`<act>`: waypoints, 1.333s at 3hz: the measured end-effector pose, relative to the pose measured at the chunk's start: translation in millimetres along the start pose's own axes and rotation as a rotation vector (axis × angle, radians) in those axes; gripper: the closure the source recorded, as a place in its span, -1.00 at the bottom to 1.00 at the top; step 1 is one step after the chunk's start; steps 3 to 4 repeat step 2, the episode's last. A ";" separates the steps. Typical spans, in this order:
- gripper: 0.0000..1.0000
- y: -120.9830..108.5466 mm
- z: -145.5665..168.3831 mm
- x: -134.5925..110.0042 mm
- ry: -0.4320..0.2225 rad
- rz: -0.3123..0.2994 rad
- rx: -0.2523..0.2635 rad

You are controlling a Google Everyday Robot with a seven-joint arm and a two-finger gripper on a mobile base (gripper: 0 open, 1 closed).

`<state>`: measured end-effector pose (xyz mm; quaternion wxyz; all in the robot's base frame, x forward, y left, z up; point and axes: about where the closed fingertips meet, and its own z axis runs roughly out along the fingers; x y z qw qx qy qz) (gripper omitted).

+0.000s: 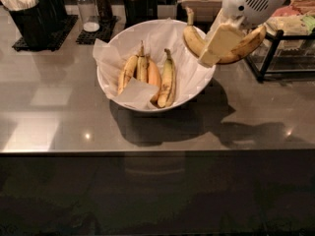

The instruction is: Pick banana from white bowl

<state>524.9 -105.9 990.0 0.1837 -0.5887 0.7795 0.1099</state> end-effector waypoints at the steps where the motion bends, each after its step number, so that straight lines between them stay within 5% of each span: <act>1: 1.00 35.2 -29.8 12.4 -0.044 0.098 0.022; 2: 1.00 69.0 -51.5 40.7 -0.103 0.239 0.057; 4: 1.00 69.0 -51.5 40.7 -0.103 0.239 0.057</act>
Offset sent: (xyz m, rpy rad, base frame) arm -0.1420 -0.0737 0.0301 0.1951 0.0490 -0.4130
